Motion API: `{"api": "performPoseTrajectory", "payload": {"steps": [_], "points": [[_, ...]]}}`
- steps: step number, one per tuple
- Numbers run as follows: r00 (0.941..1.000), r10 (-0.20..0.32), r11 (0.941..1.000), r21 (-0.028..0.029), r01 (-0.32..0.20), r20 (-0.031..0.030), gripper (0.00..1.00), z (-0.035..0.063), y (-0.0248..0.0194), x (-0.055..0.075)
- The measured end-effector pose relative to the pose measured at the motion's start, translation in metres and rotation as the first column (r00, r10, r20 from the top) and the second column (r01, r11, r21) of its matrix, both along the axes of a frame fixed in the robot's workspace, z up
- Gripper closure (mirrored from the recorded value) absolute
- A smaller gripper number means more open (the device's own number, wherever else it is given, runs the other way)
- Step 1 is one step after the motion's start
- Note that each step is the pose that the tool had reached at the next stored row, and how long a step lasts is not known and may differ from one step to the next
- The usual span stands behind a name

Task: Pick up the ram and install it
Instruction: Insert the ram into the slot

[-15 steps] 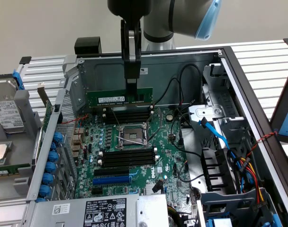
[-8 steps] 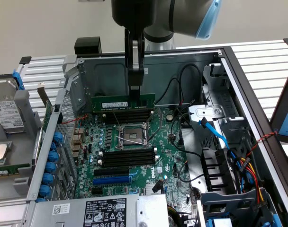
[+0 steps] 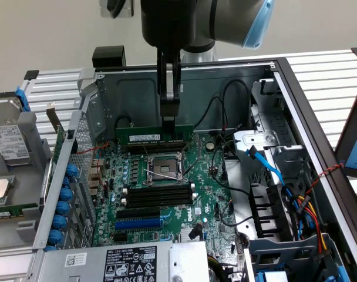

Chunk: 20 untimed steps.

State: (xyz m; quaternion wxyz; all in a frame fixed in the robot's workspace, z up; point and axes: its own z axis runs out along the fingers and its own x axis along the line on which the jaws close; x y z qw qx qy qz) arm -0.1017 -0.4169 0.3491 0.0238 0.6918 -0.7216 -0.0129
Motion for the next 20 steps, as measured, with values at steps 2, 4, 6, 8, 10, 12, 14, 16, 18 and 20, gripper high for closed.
{"api": "performPoseTrajectory", "payload": {"steps": [2, 4, 6, 8, 10, 12, 14, 16, 18, 20], "points": [[1.0000, -0.002, 1.0000, 0.0003, 0.002, -0.0001, 0.88, -0.0036, 0.0000, 0.000], [1.0000, -0.005, 1.0000, 0.0006, 0.005, -0.0001, 0.88, -0.0072, 0.0000, 0.000], [0.9999, -0.011, 0.9999, 0.0015, 0.011, -0.0001, 0.88, -0.0109, 0.0000, 0.000], [0.9998, -0.017, 0.9998, 0.0025, 0.017, -0.0001, 0.88, -0.0145, 0.0000, 0.000], [0.9997, -0.026, 0.9997, 0.0034, 0.026, -0.0002, 0.88, -0.0181, 0.0000, 0.000], [0.9994, -0.034, 0.9994, 0.0039, 0.034, 0.0000, 0.88, -0.0218, 0.0000, 0.000], [0.9993, -0.039, 0.9992, 0.0038, 0.039, -0.0001, 0.88, -0.0255, 0.0000, 0.000], [0.9992, -0.041, 0.9992, 0.0039, 0.041, -0.0001, 0.88, -0.0291, 0.0000, 0.000], [0.9991, -0.042, 0.9991, 0.0038, 0.042, -0.0001, 0.88, -0.0327, 0.0000, 0.000], [0.9991, -0.042, 0.9991, 0.0038, 0.042, -0.0001, 0.88, -0.0364, 0.0000, 0.000]]}}
